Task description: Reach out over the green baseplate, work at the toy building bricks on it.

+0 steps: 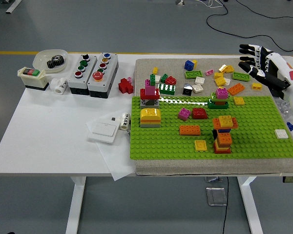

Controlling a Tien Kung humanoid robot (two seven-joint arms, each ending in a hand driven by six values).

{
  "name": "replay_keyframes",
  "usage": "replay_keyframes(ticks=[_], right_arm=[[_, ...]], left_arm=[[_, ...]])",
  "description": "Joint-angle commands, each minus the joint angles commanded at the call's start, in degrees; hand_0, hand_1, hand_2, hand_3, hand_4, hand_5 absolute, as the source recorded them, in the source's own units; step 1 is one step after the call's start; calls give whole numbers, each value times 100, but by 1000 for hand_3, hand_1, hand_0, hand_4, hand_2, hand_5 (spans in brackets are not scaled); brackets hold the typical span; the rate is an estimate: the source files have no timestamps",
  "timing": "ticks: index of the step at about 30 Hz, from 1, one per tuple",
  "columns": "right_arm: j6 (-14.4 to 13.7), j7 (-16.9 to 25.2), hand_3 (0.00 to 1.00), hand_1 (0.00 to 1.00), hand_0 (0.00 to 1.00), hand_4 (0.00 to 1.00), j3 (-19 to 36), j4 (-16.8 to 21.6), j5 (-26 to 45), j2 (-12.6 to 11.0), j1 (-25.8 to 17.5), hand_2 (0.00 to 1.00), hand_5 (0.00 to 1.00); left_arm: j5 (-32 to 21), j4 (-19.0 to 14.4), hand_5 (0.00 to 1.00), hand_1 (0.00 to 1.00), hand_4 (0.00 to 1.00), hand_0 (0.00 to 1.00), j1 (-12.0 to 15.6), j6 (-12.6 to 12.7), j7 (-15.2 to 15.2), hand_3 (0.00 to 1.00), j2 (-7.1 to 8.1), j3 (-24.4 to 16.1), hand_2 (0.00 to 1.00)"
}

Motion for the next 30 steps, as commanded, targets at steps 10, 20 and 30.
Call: replay_keyframes(ticks=[10,20,30], right_arm=[[158,147,907,856,933,998,42,-419,2415,281,103,880,937],[276,168,937,879,991,998,233,-705,2472,663,60,898,972],[267,164,932,879,998,998,361,-824,2392,804,-37,903,982]], left_arm=[[116,11,732,632,655,558,99,-1,56,616,-9,-82,686],[216,10,731,634,654,557,171,-40,91,615,-7,-139,687],[256,2,730,631,653,557,181,-69,76,615,-8,-165,688]])
